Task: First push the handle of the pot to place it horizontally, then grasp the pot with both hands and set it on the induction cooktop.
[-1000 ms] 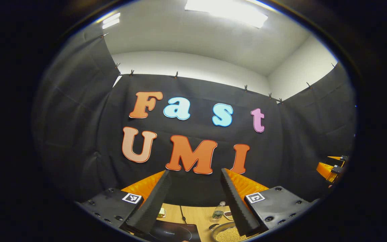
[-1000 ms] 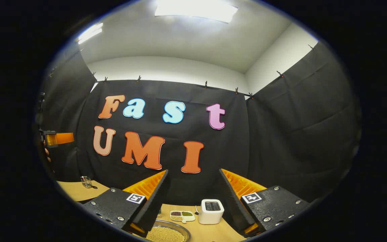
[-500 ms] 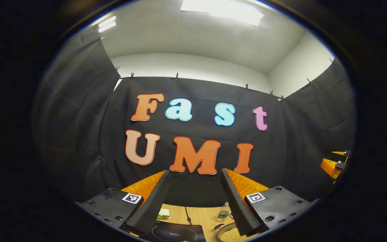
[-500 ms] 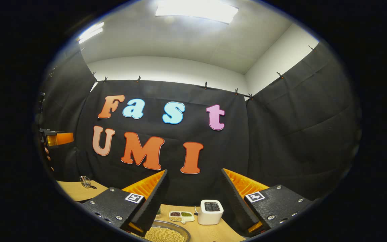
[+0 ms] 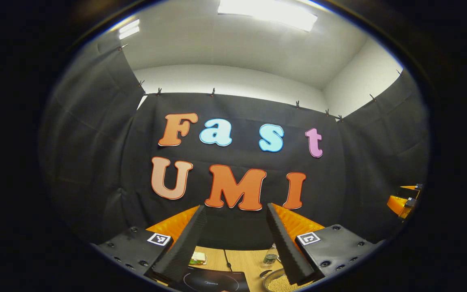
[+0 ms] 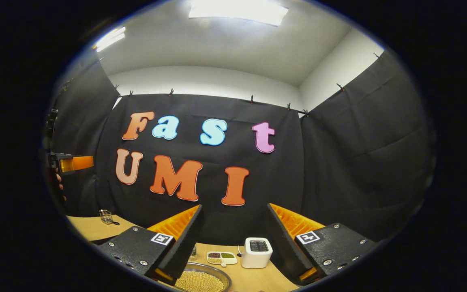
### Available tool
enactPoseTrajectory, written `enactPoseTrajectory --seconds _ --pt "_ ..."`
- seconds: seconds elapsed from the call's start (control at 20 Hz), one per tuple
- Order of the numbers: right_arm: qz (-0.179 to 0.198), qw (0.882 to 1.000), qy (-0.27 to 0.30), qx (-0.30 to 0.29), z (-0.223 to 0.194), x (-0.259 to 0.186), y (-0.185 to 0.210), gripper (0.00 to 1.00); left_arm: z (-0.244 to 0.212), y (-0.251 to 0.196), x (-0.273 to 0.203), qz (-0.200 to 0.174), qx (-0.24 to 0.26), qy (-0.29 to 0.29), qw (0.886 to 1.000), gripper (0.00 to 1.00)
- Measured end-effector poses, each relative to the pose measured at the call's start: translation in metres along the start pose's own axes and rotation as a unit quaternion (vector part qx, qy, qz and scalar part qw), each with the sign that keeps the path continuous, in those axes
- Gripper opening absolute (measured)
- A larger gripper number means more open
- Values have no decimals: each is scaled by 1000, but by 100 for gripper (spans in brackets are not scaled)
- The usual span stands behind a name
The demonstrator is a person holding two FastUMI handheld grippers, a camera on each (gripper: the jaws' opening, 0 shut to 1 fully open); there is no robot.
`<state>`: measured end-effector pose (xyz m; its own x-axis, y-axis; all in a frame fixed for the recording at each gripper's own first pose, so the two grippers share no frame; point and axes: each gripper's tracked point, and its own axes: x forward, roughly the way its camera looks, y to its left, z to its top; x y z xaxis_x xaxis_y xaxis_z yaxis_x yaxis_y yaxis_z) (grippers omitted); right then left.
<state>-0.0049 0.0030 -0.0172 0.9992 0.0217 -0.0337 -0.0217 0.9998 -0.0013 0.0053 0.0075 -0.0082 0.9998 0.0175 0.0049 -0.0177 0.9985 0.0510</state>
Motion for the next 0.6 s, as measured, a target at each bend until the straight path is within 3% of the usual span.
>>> enactPoseTrajectory --seconds 0.4,0.6 --pt "8 996 82 25 -67 -7 -3 94 -25 -9 4 -2 4 29 1000 97" --pt "20 989 142 39 -114 -12 2 89 -32 -6 4 4 8 32 999 97"
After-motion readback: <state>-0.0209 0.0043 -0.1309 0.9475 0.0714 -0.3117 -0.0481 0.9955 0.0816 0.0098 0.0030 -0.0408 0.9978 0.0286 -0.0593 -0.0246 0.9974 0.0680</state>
